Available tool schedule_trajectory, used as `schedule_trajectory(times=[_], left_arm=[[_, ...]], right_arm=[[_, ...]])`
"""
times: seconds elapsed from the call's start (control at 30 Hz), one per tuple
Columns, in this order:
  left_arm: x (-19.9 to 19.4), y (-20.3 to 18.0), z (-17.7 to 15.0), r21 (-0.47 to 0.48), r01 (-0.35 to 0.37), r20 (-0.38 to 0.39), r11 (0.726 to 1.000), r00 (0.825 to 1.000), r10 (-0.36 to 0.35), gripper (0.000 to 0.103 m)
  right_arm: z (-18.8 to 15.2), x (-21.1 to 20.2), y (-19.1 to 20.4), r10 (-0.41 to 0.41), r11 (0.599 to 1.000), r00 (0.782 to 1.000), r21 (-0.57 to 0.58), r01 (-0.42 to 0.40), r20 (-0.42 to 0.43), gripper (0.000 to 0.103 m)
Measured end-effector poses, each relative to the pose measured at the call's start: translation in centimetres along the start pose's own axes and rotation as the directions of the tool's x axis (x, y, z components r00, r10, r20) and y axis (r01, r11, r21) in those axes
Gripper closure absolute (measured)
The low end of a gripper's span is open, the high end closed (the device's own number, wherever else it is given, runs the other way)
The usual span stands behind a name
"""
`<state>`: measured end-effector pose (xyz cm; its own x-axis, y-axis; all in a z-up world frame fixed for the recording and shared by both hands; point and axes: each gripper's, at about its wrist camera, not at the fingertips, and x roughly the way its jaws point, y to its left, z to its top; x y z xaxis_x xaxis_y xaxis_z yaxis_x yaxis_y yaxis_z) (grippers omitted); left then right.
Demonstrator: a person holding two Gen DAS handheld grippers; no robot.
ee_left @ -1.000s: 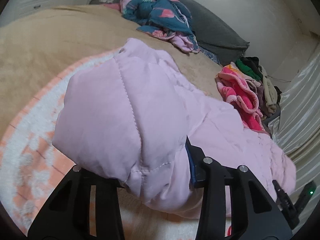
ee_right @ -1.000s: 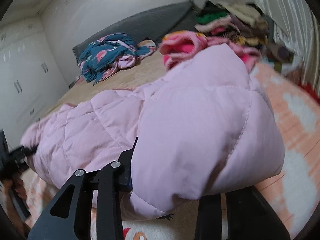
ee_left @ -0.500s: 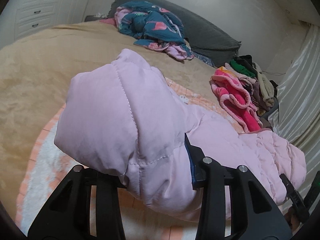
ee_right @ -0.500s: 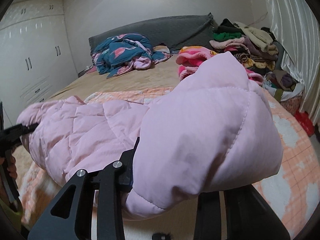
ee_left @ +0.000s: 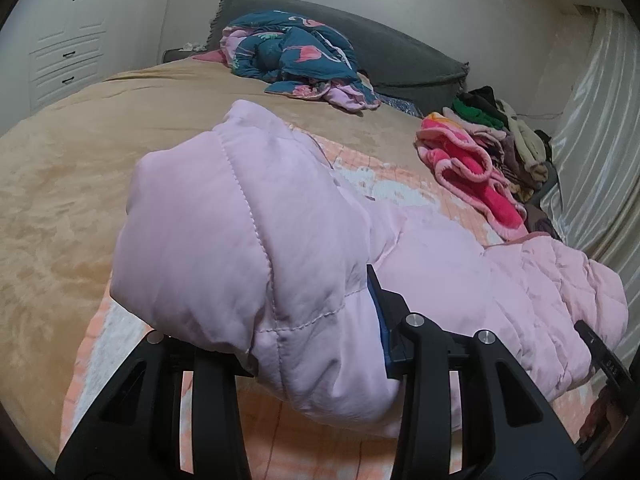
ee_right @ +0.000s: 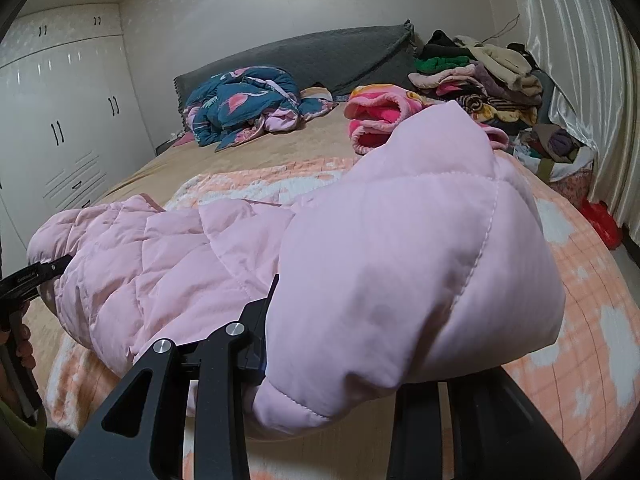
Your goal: Fold large clothes
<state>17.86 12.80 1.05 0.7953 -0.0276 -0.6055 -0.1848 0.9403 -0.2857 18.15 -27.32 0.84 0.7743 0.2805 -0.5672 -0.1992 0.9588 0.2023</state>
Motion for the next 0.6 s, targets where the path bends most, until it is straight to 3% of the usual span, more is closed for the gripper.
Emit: schedule_trajectory(times=[0.6], left_arm=[[-2.2,0.6,-3.8,0.051,-0.018,-0.045,0.999,0.999,0.02,0.07]], right_arm=[[-3.4,-1.6,-0.6,0.01,0.996,0.997,0.087,-0.003,-0.071,0.071]])
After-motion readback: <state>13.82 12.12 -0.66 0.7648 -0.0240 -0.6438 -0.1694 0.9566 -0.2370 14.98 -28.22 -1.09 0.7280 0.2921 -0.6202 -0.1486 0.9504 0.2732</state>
